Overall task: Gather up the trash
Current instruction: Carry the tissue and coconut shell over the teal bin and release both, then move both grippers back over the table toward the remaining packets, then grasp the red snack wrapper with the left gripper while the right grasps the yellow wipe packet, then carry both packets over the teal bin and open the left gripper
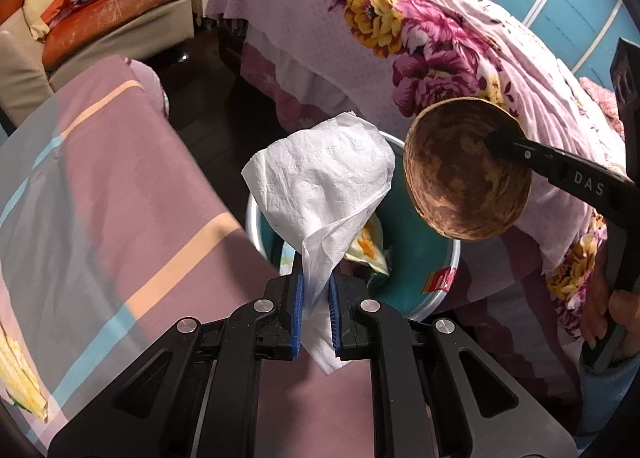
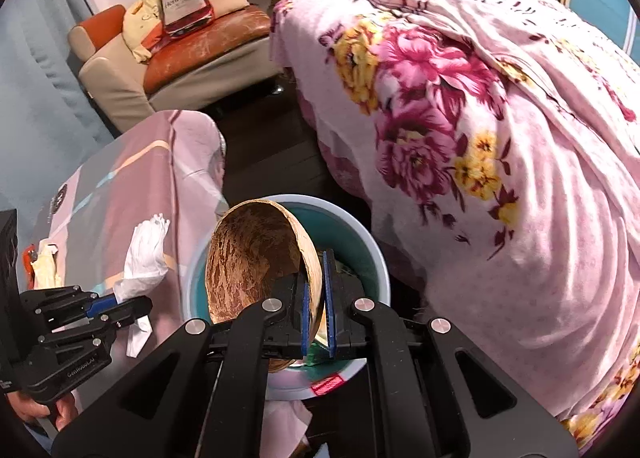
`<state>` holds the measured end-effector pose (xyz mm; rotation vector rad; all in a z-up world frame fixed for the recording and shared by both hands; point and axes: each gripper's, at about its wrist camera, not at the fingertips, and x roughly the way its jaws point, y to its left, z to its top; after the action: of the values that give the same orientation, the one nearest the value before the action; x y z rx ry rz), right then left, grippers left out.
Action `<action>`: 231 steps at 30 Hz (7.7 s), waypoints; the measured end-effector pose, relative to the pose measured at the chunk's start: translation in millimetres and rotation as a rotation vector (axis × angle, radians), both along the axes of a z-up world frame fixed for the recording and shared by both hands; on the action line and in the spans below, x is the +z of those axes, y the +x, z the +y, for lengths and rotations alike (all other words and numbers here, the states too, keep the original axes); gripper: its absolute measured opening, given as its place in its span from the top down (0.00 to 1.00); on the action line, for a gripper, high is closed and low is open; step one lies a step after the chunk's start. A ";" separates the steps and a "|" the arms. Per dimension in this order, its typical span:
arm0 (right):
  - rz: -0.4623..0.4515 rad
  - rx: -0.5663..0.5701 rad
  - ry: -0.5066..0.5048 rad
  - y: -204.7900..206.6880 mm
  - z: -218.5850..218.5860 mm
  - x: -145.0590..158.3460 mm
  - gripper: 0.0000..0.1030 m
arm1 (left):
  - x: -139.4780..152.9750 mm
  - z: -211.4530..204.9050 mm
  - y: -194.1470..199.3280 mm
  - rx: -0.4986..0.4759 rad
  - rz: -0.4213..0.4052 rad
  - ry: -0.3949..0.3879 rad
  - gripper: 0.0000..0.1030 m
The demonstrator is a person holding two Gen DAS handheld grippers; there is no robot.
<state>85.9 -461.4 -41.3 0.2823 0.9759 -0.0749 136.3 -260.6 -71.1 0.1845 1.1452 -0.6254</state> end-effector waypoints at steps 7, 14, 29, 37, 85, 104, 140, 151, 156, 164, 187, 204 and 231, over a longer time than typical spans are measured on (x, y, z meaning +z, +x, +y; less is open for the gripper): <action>0.017 -0.008 -0.006 4.8 -8.3 -8.6 0.94 | -6.9 -8.3 8.4 0.031 -0.004 0.017 0.45; 0.038 0.001 -0.010 11.7 -4.2 -15.0 0.94 | -2.8 -0.5 9.1 0.058 -0.044 0.024 0.23; 0.094 0.043 -0.034 32.7 21.5 -28.7 0.94 | -3.5 31.5 15.4 0.119 -0.054 0.034 0.13; 0.147 0.085 -0.044 45.0 43.4 -40.4 0.88 | -3.5 49.9 20.9 0.151 -0.048 0.016 0.13; 0.131 0.394 -0.121 41.6 258.6 32.4 0.24 | 39.0 308.9 -30.9 0.522 -0.139 -0.070 0.10; 0.265 0.715 -0.014 90.9 443.6 -1.5 0.24 | 12.1 460.9 -24.9 0.703 -0.139 -0.007 0.10; 0.235 0.686 0.047 104.4 444.5 -11.3 0.91 | -4.5 463.8 40.1 0.684 -0.101 -0.063 0.54; 0.200 0.640 0.079 90.7 406.0 0.8 0.91 | 19.3 452.7 -2.0 0.728 -0.151 -0.056 0.59; 0.181 0.604 0.107 76.9 374.9 8.5 0.91 | 38.2 436.9 -24.8 0.719 -0.172 -0.079 0.59; 0.135 0.539 0.151 51.5 319.2 19.3 0.91 | 56.3 370.8 -47.3 0.620 -0.181 -0.089 0.59; -0.024 0.290 0.282 -4.2 132.1 42.0 0.91 | 63.1 166.8 -46.8 0.296 -0.175 -0.028 0.59; -0.038 0.137 0.269 -11.9 42.5 31.5 0.91 | 41.5 44.8 -27.4 0.098 -0.138 0.002 0.59; 0.064 0.057 0.240 17.5 0.7 -14.6 0.90 | -2.8 -10.7 7.0 0.016 -0.054 0.014 0.59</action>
<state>103.4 -460.7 -55.9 0.4747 1.0573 0.0861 143.3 -271.3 -73.9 0.2028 1.0980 -0.5953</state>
